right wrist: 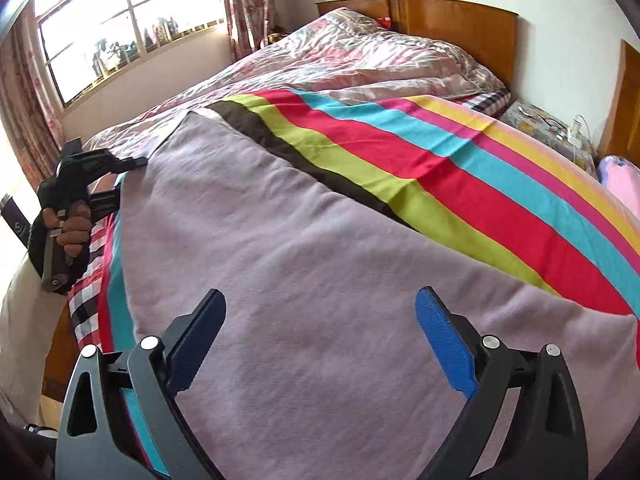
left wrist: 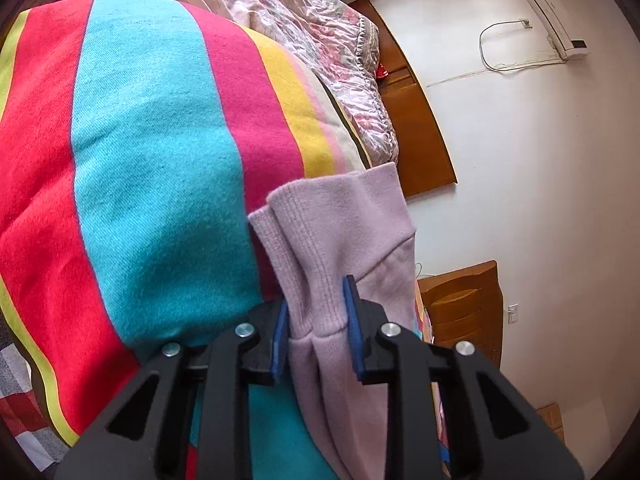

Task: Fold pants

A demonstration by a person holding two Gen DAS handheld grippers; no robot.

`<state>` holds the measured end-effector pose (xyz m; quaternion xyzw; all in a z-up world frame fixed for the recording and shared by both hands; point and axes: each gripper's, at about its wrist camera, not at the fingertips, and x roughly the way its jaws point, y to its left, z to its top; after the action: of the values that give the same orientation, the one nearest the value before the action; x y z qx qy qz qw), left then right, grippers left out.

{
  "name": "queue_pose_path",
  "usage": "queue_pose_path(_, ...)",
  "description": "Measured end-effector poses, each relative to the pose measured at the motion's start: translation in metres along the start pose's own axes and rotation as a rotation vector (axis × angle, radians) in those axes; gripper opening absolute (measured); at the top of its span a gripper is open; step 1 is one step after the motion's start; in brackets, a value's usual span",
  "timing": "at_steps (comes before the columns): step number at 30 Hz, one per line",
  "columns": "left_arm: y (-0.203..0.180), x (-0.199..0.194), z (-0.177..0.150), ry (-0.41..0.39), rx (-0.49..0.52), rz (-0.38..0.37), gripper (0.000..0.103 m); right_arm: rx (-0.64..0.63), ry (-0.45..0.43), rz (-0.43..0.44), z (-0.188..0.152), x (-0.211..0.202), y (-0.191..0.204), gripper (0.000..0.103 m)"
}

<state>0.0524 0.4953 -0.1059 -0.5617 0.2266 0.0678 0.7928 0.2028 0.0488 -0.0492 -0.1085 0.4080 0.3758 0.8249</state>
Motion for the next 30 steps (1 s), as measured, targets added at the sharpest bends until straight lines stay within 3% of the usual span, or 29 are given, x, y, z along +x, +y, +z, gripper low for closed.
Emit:
queue_pose_path(4, -0.005, -0.003, 0.000, -0.019, 0.026, 0.005, 0.016, -0.128, 0.121, -0.042, -0.017, 0.031, 0.026, 0.094)
queue_pose_path(10, -0.077, -0.019, -0.010, -0.117, 0.167, 0.060, 0.016, -0.127, 0.086, -0.084, -0.023, 0.015, 0.022, 0.095)
queue_pose_path(14, -0.190, -0.024, -0.052, -0.168, 0.483, 0.085, 0.016, 0.015, -0.098, -0.121, -0.027, -0.051, -0.022, 0.095)
queue_pose_path(17, -0.287, -0.007, -0.124, -0.157, 0.803, 0.047, 0.016, 0.184, -0.229, -0.203, -0.040, -0.114, -0.075, 0.095)
queue_pose_path(19, -0.332, 0.007, -0.193, -0.104, 1.018, -0.014, 0.016, 0.296, -0.303, -0.282, -0.056, -0.154, -0.109, 0.095)
queue_pose_path(21, -0.353, 0.029, -0.275, 0.004, 1.227, -0.070, 0.017, 0.395, -0.355, -0.355, -0.077, -0.189, -0.139, 0.095)
queue_pose_path(23, -0.347, 0.052, -0.359, 0.168, 1.452, -0.102, 0.022, 0.482, -0.386, -0.430, -0.099, -0.216, -0.164, 0.095)
queue_pose_path(25, -0.320, 0.074, -0.429, 0.382, 1.645, -0.119, 0.023, 0.556, -0.386, -0.485, -0.122, -0.234, -0.185, 0.095)
queue_pose_path(27, -0.288, 0.079, -0.472, 0.540, 1.794, -0.144, 0.023, 0.618, -0.365, -0.520, -0.143, -0.245, -0.200, 0.096)
queue_pose_path(28, -0.275, 0.078, -0.477, 0.580, 1.821, -0.158, 0.023, 0.646, -0.352, -0.517, -0.152, -0.246, -0.204, 0.096)
queue_pose_path(29, -0.270, 0.079, -0.474, 0.600, 1.803, -0.154, 0.026, 0.667, -0.337, -0.498, -0.160, -0.245, -0.208, 0.096)
queue_pose_path(30, -0.267, 0.083, -0.461, 0.599, 1.755, -0.135, 0.036, 0.680, -0.323, -0.472, -0.167, -0.242, -0.209, 0.096)
